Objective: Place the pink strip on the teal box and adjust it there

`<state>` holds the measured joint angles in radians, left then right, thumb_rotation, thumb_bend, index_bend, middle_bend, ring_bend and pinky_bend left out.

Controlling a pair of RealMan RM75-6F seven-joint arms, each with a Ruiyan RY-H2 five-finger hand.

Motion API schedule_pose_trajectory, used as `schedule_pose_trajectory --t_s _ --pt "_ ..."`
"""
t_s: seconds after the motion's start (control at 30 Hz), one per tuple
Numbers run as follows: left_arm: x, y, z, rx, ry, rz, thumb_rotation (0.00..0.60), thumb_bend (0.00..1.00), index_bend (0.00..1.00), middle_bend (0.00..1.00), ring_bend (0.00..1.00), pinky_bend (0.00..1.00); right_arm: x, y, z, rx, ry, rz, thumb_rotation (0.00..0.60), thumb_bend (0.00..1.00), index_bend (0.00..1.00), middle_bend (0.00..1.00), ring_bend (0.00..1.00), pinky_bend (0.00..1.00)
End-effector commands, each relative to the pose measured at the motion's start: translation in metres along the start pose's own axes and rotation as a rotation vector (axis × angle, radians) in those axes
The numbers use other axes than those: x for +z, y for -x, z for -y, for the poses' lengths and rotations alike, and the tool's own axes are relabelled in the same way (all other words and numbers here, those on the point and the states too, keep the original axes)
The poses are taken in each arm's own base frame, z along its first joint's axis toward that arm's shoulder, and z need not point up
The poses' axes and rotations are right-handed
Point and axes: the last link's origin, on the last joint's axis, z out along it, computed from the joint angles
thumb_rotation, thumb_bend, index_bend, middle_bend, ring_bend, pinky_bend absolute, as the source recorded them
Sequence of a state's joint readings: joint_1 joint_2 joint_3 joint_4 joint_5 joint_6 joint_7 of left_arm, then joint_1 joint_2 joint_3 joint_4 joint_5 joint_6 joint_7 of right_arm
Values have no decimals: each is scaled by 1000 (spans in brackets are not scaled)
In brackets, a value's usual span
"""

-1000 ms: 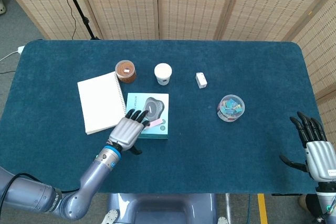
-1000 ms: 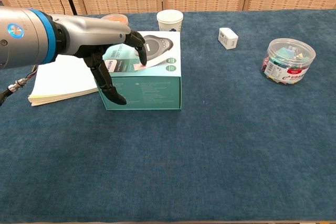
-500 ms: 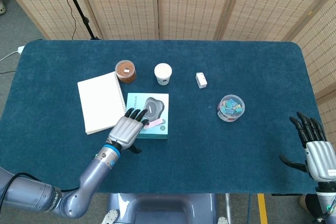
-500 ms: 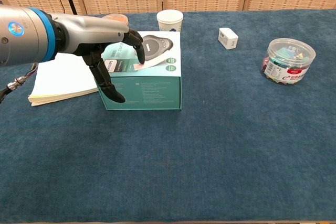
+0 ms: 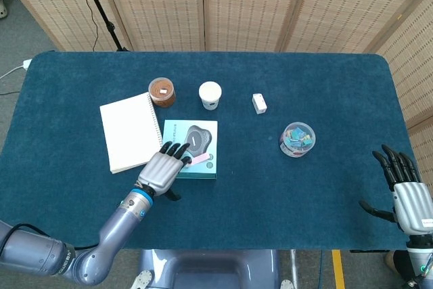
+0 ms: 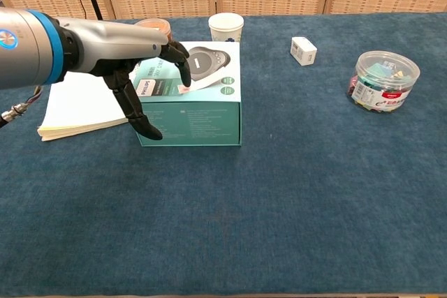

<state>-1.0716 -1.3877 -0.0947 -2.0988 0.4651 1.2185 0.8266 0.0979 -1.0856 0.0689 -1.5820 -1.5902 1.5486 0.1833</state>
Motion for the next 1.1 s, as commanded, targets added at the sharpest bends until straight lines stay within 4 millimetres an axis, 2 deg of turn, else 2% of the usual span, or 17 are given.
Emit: schedule_pose_trajectory --t_s 0.03,0.3,1.1 --pt "-1 0 3 -3 -7 -1 490 0 266 0 0 0 0 0 0 0 -1 1 600 0 74 0 0 0" --pt "3 2 12 -13 -24 7 490 0 266 0 0 0 0 1 1 -2 -2 4 600 0 74 0 0 0" --pt "-4 6 4 -5 11 21 490 0 265 0 0 0 0 0 1 -2 1 2 600 0 74 0 0 0"
